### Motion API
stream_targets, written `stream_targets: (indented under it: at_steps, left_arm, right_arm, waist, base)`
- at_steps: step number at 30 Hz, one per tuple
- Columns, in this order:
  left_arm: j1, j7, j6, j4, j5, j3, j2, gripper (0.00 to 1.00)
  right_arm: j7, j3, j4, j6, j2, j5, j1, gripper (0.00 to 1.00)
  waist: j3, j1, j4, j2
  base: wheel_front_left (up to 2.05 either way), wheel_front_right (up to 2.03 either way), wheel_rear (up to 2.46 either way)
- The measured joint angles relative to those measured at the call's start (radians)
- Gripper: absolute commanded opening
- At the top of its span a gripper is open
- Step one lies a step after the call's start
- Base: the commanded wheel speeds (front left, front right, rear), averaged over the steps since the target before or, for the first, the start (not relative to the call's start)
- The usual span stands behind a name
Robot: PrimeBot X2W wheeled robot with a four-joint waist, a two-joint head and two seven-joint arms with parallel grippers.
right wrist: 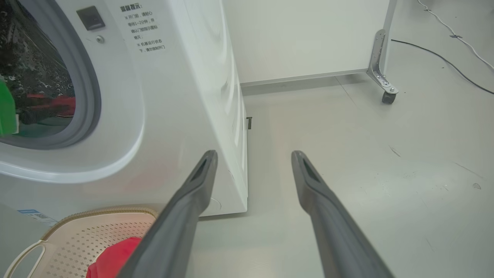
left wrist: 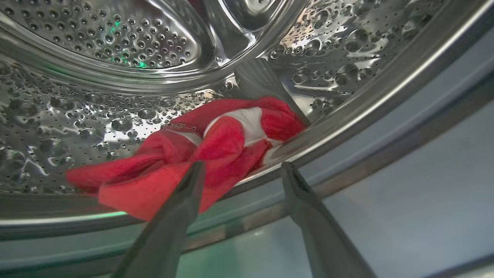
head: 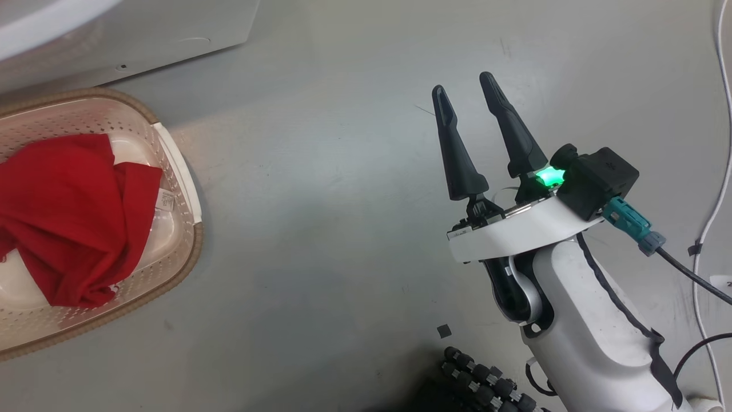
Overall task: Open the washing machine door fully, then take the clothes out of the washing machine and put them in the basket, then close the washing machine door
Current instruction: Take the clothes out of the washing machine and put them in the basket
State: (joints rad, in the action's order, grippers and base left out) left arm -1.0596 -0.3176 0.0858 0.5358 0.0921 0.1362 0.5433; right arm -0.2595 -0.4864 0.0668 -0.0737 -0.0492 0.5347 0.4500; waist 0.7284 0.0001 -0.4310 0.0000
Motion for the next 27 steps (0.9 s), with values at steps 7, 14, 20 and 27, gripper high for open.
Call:
stream_targets:
  at_steps: [7, 14, 20, 27]
  left_arm:
    - [-0.050, -0.017, 0.009, 0.028, -0.012, -0.005, 0.040, 1.00]
    - [-0.109, -0.061, 0.012, 0.065, -0.005, -0.035, 0.083, 1.00]
    - [-0.121, -0.105, 0.020, 0.093, -0.006, -0.023, 0.096, 1.00]
    - [-0.145, -0.158, 0.025, 0.123, -0.004, -0.021, 0.095, 0.00]
  right_arm:
    - [0.000, -0.001, -0.002, -0.009, 0.000, 0.010, 0.002, 1.00]
    - [0.000, -0.008, -0.010, -0.011, 0.001, 0.019, 0.014, 1.00]
    - [0.000, -0.014, -0.011, -0.017, 0.001, 0.019, 0.018, 1.00]
    - [0.000, -0.015, -0.011, -0.017, 0.001, 0.019, 0.019, 1.00]
  waist:
    - [0.014, 0.0000, -0.017, 0.0000]
    - [0.029, -0.0001, -0.025, 0.0000]
    - [0.034, -0.0001, -0.028, 0.0000]
    - [0.035, -0.0001, -0.029, 0.0000]
  base:
    - [0.00, 0.00, 0.00]
    - [0.00, 0.00, 0.00]
    - [0.00, 0.00, 0.00]
    - [0.00, 0.00, 0.00]
